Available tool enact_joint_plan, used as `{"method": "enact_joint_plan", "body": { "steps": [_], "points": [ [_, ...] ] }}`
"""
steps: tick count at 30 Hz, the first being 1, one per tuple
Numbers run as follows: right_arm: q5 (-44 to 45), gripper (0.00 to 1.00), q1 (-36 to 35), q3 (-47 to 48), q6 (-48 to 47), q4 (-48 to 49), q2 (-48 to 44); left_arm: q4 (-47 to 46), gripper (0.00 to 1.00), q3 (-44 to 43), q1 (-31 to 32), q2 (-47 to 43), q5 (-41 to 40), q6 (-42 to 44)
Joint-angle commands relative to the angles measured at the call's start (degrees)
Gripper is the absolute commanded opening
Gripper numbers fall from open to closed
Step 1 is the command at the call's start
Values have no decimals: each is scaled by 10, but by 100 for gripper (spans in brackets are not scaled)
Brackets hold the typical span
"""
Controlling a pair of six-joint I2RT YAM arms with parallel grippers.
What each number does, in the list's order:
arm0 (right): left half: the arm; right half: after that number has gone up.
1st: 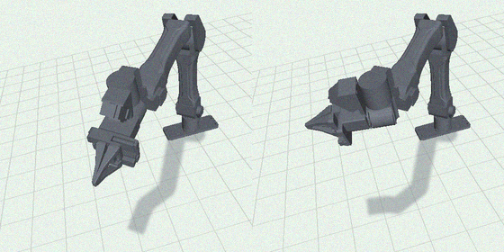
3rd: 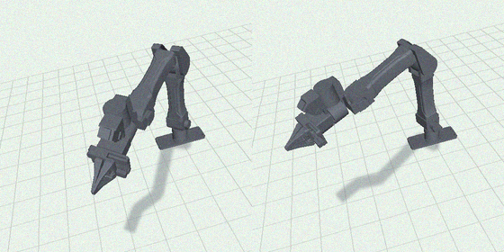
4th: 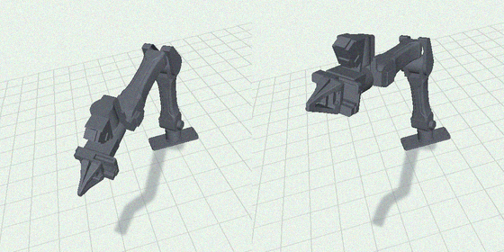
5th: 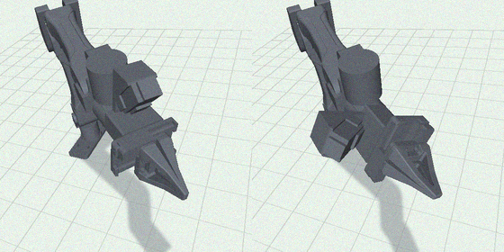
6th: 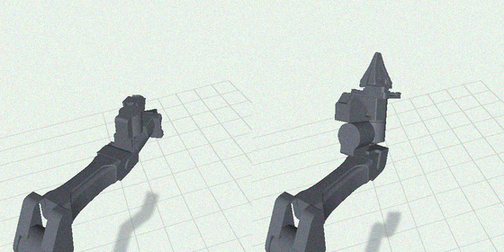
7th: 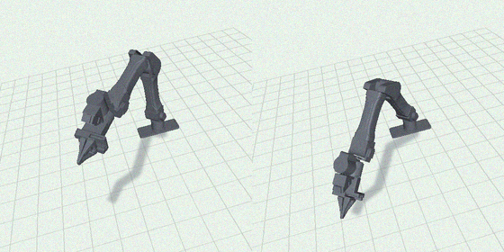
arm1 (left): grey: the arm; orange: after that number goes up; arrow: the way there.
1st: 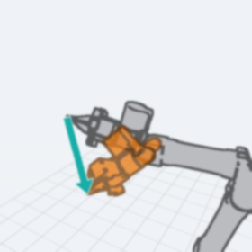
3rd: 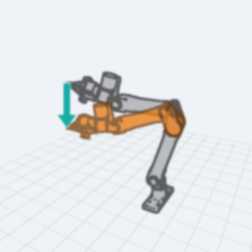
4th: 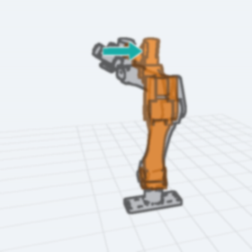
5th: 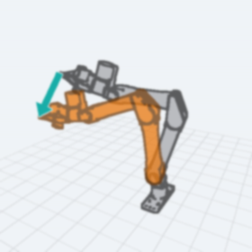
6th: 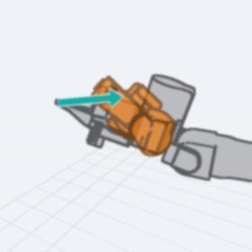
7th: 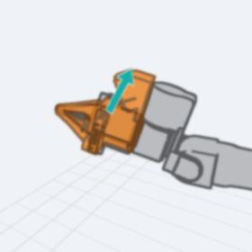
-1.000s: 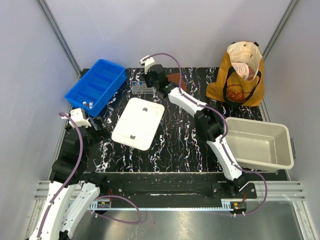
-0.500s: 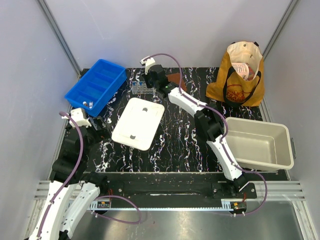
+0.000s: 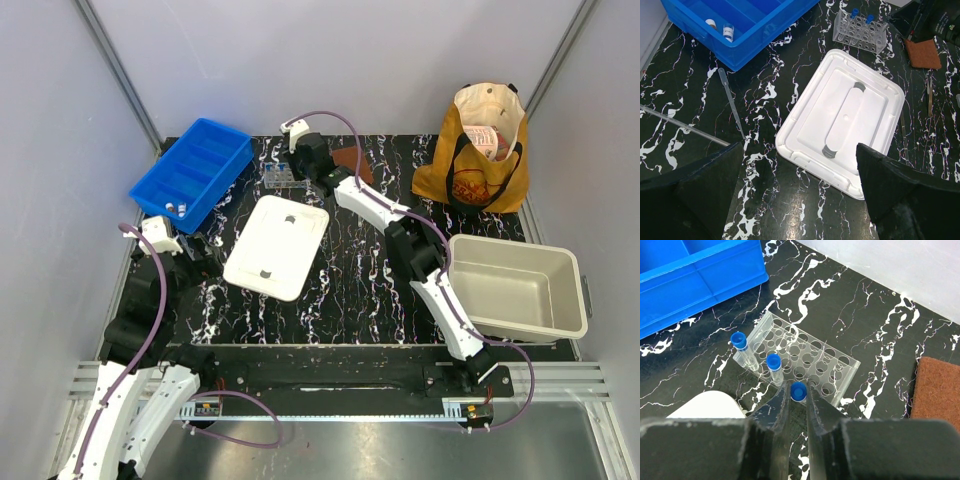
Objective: Organize the chemistry lab equipment
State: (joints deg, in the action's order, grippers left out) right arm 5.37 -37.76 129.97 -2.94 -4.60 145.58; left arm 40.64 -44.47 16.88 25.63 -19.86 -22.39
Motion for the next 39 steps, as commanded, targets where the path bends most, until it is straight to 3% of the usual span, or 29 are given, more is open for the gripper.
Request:
{"method": "enact_joint_plan", "body": {
  "steps": [1,28,33,36,39],
  "points": [
    [4,19,4,33,0,-5,10,-18,99,-12,3,2,-14,-3],
    [-17,24,10,105,8,-49,63,-17,99,-12,4,7,-17,-4],
    [-17,39,10,106,9,-50,59,-17,99,-12,5,5,-19,-4],
    [-16,55,11,109,14,-52,48,-17,99,-12,5,7,-18,-4],
    [-17,61,11,114,14,-58,30,-17,99,-12,5,7,-18,-4]
  ]
}}
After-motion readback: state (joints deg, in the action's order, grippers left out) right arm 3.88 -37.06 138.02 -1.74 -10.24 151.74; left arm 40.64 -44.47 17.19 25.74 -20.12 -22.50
